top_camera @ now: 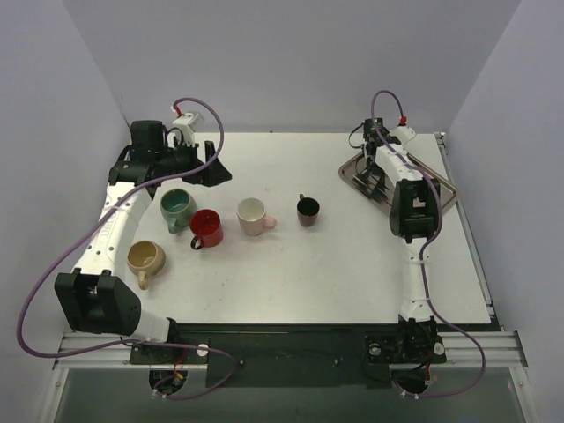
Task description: Turn the mug right side up
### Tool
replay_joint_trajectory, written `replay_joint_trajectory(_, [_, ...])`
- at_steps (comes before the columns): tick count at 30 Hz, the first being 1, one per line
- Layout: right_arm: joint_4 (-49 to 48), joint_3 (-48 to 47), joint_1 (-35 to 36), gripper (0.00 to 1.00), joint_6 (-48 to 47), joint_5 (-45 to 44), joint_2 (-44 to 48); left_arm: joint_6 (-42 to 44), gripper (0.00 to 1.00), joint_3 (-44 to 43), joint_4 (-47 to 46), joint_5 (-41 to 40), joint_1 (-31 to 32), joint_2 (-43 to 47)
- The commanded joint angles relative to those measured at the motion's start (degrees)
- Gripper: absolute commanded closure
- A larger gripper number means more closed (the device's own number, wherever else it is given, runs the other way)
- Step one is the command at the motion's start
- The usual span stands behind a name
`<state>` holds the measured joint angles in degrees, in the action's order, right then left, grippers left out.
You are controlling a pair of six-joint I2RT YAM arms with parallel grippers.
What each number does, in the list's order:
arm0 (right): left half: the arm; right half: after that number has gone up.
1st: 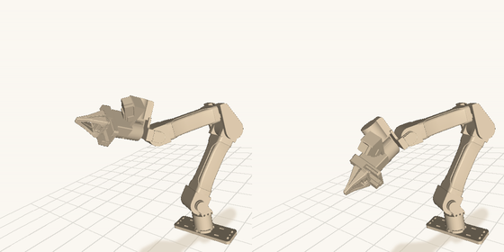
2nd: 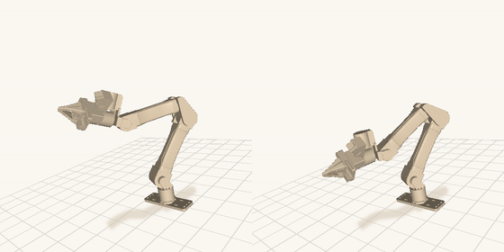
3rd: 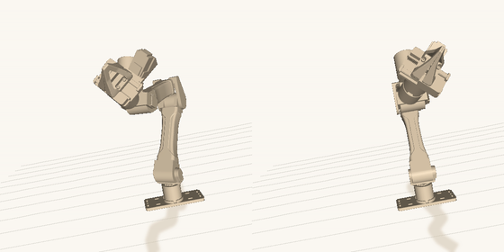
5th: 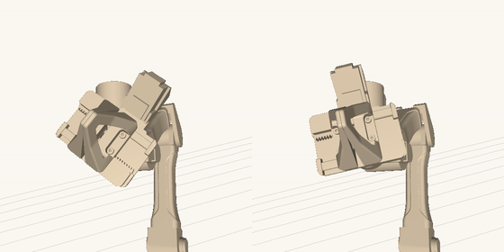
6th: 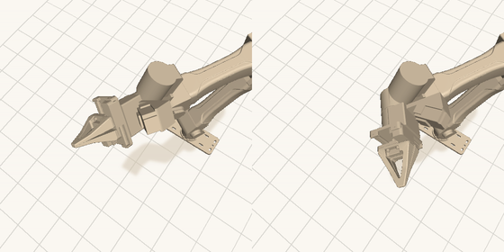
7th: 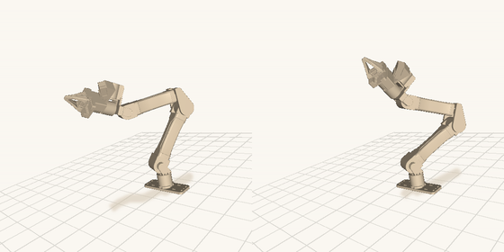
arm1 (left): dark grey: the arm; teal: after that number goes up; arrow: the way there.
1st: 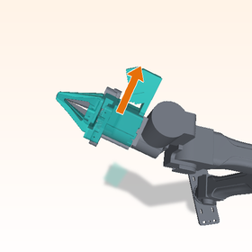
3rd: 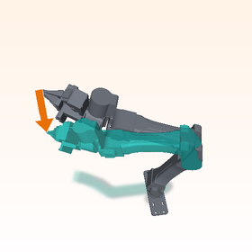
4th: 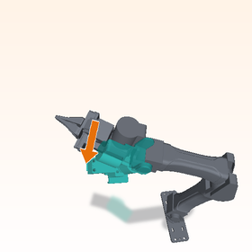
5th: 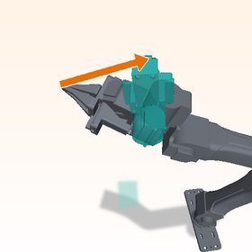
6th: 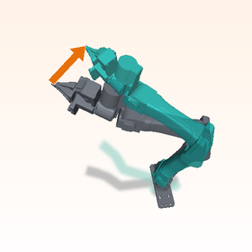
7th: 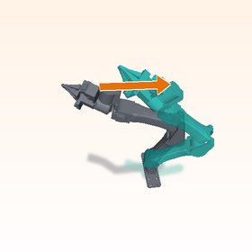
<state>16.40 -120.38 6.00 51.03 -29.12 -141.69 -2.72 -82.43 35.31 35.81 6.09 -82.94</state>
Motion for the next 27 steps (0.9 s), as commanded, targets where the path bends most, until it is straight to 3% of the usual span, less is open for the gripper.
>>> replay_joint_trajectory(1, [1.1, 1.8, -1.6, 0.43, 3.2, -4.2, 2.6, -4.3, 0.07, -2.6, -4.9, 8.5, -3.1, -0.1])
replay_joint_trajectory(6, [-2.6, 2.9, -3.3, 0.70, -0.3, 1.9, 2.5, -4.3, 0.07, -1.9, -5.8, 9.3, -3.7, 0.2])
replay_joint_trajectory(9, [-2.9, 3.7, -4.1, 0.97, -1.3, 3.3, 2.8, -4.0, 0.07, -1.5, -5.9, 9.4, -3.7, 0.8])
replay_joint_trajectory(10, [-3.1, 4.7, -4.2, 1.00, -2.7, 3.5, 3.6, -3.9, 0.07, -1.5, -6.0, 9.5, -3.7, 0.8])
replay_joint_trajectory(15, [-9.1, 10.9, -3.6, 1.00, -11.2, 6.6, 10.4, -3.9, 0.07, -1.3, -5.9, 9.3, -3.7, 0.8])
replay_joint_trajectory(21, [-22.5, 28.3, -2.7, 1.00, -18.7, 13.9, 27.3, -5.0, 0.07, -1.2, -6.1, 10.6, -3.6, 0.2])
replay_joint_trajectory(27, [-23.3, 36.3, -2.6, 1.00, -21.5, 21.0, 34.2, -5.5, 0.07, -0.5, -6.7, 12.3, -2.9, -0.3])
